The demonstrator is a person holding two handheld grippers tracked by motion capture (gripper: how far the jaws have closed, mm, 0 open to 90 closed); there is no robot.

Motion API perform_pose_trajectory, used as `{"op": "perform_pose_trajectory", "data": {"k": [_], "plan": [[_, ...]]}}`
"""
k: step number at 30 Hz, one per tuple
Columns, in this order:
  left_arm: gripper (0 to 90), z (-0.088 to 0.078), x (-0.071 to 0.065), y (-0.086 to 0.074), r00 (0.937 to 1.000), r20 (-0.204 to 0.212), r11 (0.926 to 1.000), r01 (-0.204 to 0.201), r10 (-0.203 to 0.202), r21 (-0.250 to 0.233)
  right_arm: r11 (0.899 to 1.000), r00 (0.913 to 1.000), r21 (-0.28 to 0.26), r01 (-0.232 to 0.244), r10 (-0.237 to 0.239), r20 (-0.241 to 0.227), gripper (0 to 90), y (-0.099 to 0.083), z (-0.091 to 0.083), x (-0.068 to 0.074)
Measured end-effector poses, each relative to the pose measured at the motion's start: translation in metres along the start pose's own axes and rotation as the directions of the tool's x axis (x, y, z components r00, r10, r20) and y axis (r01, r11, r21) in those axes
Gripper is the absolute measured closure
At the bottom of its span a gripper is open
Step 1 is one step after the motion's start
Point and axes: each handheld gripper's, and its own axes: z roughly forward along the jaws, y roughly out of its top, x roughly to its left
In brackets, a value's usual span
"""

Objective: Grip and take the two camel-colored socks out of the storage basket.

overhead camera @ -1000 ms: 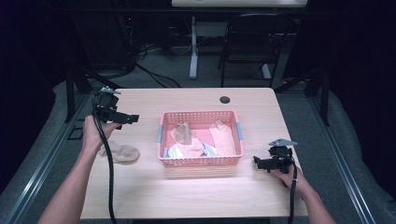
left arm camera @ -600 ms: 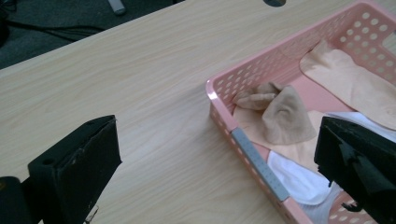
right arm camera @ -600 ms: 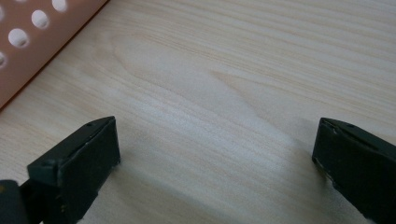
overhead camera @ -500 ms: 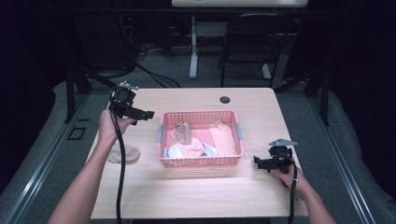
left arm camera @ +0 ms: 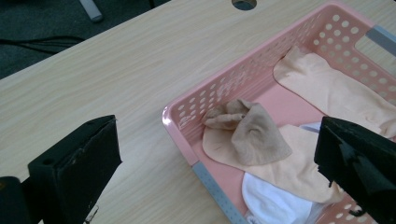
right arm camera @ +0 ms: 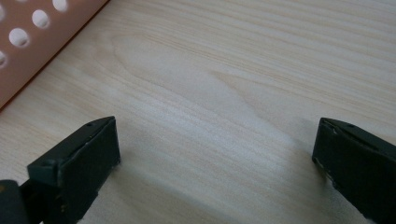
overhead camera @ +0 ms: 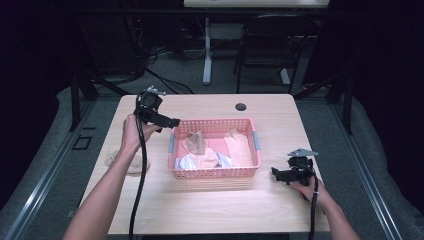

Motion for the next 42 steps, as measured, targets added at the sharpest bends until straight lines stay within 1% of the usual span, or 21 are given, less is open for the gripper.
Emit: {"op": "perform_pose_trajectory", "data": {"k": [2, 6, 9, 10, 11, 13, 15, 16, 17, 18, 19, 20, 21, 22, 23, 24, 27, 33, 38, 42], "plan": [[0.2, 0.006, -0.002, 0.003, 0.9999, 0.011, 1.0000, -0.005, 0.005, 0.006, 1.000, 1.0000, 0.001, -0.001, 0.001, 0.000, 0.1, 0.000, 0.000, 0.000], [0.2, 0.012, -0.005, 0.006, 0.9997, 0.024, 0.9999, -0.004, 0.003, 0.010, 1.000, 1.0000, 0.001, 0.000, 0.000, 0.000, 0.1, 0.000, 0.000, 0.000], [0.2, 0.021, -0.010, 0.011, 0.9994, 0.032, 0.9995, -0.017, 0.016, 0.028, 1.000, 1.0000, 0.001, 0.000, 0.000, 0.000, 0.1, 0.000, 0.000, 0.000], [0.2, 0.021, -0.010, 0.011, 0.9994, 0.032, 0.9995, -0.017, 0.016, 0.028, 1.000, 1.0000, 0.001, 0.000, 0.000, 0.000, 0.1, 0.000, 0.000, 0.000], [0.2, 0.025, -0.012, 0.014, 0.9988, 0.041, 0.9988, -0.028, 0.026, 0.041, 1.000, 1.0000, 0.001, 0.000, 0.000, 0.000, 0.1, 0.000, 0.000, 0.000], [0.2, 0.027, -0.014, 0.015, 0.9988, 0.040, 0.9985, -0.031, 0.029, 0.045, 1.000, 1.0000, 0.000, 0.000, 0.000, 0.000, 0.1, 0.000, 0.000, 0.000], [0.2, 0.033, -0.018, 0.018, 0.9976, 0.058, 0.9972, -0.043, 0.040, 0.061, 1.000, 1.0000, 0.001, 0.001, -0.001, 0.000, 0.1, 0.000, 0.000, 0.000], [0.2, 0.033, -0.018, 0.018, 0.9976, 0.058, 0.9972, -0.043, 0.040, 0.061, 1.000, 1.0000, 0.001, 0.001, -0.001, 0.000, 0.1, 0.000, 0.000, 0.000], [0.2, 0.038, -0.020, 0.020, 0.9967, 0.065, 0.9956, -0.053, 0.048, 0.077, 1.000, 1.0000, 0.000, 0.002, -0.002, -0.001, 0.1, 0.000, 0.000, 0.000], [0.2, 0.038, -0.020, 0.020, 0.9967, 0.065, 0.9956, -0.053, 0.048, 0.077, 1.000, 1.0000, 0.000, 0.002, -0.002, -0.001, 0.1, 0.000, 0.000, 0.000], [0.3, 0.043, -0.022, 0.021, 0.9959, 0.074, 0.9939, -0.059, 0.052, 0.093, 1.000, 1.0000, 0.000, 0.001, -0.001, -0.005, 0.1, 0.000, 0.000, 0.000], [0.4, 0.043, -0.022, 0.021, 0.9959, 0.074, 0.9939, -0.059, 0.052, 0.093, 1.000, 1.0000, 0.000, 0.001, -0.001, -0.005, 0.1, 0.000, 0.000, 0.000], [0.4, 0.045, -0.023, 0.022, 0.9960, 0.068, 0.9927, -0.065, 0.058, 0.101, 1.000, 1.0000, 0.000, 0.001, -0.001, -0.001, 0.1, 0.000, 0.000, 0.000], [0.3, 0.048, -0.024, 0.022, 0.9955, 0.072, 0.9911, -0.070, 0.062, 0.113, 1.000, 1.0000, 0.000, 0.002, -0.002, -0.003, 0.1, 0.000, 0.000, 0.000], [0.4, 0.053, -0.025, 0.022, 0.9947, 0.081, 0.9885, -0.073, 0.063, 0.132, 1.000, 1.0000, 0.000, 0.001, -0.001, -0.005, 0.1, 0.000, 0.000, 0.000], [0.4, 0.053, -0.025, 0.022, 0.9947, 0.081, 0.9885, -0.073, 0.063, 0.132, 1.000, 1.0000, 0.000, 0.001, -0.001, -0.005, 0.1, 0.000, 0.000, 0.000], [0.5, 0.062, -0.028, 0.023, 0.9937, 0.092, 0.9847, -0.077, 0.063, 0.157, 1.000, 1.0000, 0.000, 0.002, -0.002, -0.007, 0.1, 0.000, 0.000, 0.000], [0.9, 0.071, -0.030, 0.024, 0.9924, 0.102, 0.9811, -0.085, 0.068, 0.174, 1.000, 1.0000, 0.000, 0.003, -0.003, -0.008, 0.1, 0.000, 0.000, 0.000], [1.0, 0.079, -0.032, 0.024, 0.9917, 0.113, 0.9802, -0.081, 0.061, 0.181, 1.000, 1.0000, 0.000, 0.002, -0.002, -0.007, 0.1, 0.000, 0.000, 0.000], [1.1, 0.086, -0.033, 0.024, 0.9912, 0.118, 0.9776, -0.082, 0.060, 0.194, 1.000, 1.0000, 0.000, 0.002, -0.002, -0.008, 0.1, 0.000, 0.000, 0.000]]}}
